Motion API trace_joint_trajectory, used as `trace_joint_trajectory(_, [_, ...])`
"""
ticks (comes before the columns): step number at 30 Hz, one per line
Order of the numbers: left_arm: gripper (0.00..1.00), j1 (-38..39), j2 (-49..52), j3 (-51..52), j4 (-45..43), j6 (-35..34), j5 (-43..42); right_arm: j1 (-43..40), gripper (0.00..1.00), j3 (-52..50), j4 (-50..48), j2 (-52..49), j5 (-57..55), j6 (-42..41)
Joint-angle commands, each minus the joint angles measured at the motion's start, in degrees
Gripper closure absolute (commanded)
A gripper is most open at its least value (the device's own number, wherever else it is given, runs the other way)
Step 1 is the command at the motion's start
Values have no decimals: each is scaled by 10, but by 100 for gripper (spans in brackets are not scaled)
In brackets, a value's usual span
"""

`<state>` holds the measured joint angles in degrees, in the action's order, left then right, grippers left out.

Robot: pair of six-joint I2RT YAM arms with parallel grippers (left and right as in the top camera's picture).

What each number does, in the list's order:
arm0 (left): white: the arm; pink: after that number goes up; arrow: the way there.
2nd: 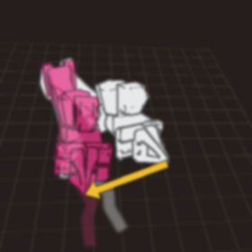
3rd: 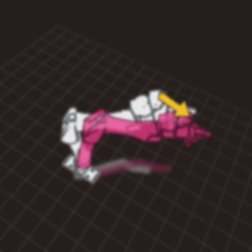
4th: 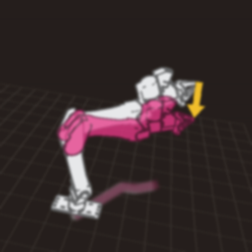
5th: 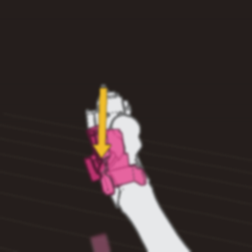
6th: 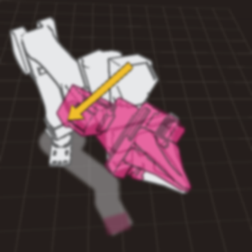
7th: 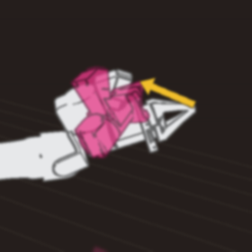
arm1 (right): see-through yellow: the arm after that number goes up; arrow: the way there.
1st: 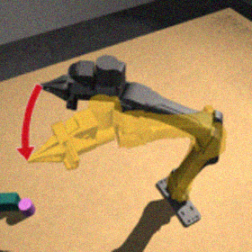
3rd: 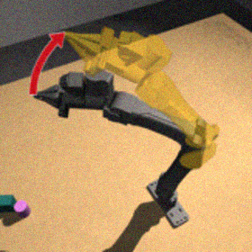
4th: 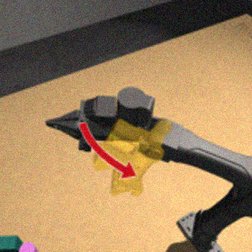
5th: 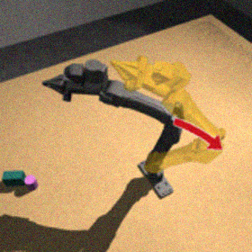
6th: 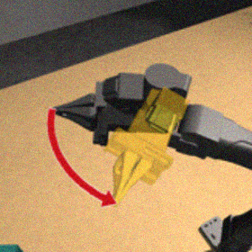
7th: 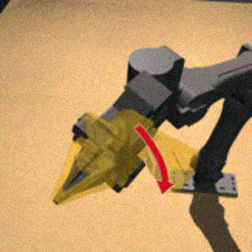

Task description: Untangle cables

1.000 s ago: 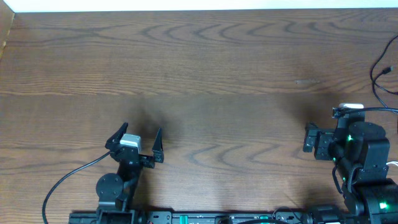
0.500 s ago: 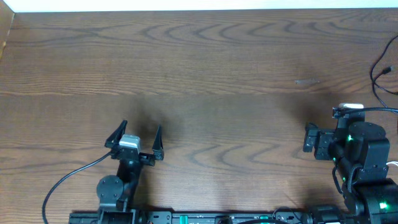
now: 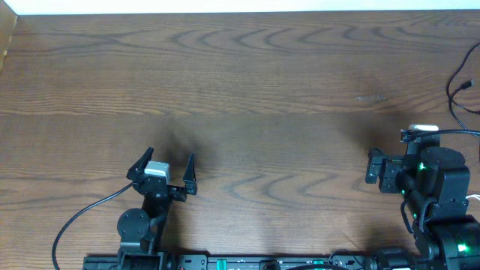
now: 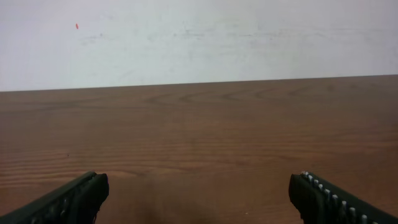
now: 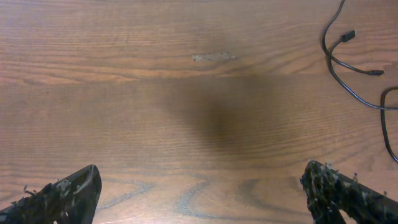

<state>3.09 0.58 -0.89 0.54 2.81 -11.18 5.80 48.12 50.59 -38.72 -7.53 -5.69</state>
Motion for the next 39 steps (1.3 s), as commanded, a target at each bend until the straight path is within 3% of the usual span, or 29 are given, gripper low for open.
trace_joint_trajectory(1, [2, -3, -5, 7, 26, -2, 1, 4, 1, -1, 0, 2, -5, -7])
trace_joint_trajectory(7, [2, -3, -5, 7, 27, 54, 3, 4, 1, -1, 0, 2, -5, -7])
trace_joint_trajectory(39, [2, -3, -3, 7, 26, 53, 2, 4, 1, -1, 0, 2, -5, -7])
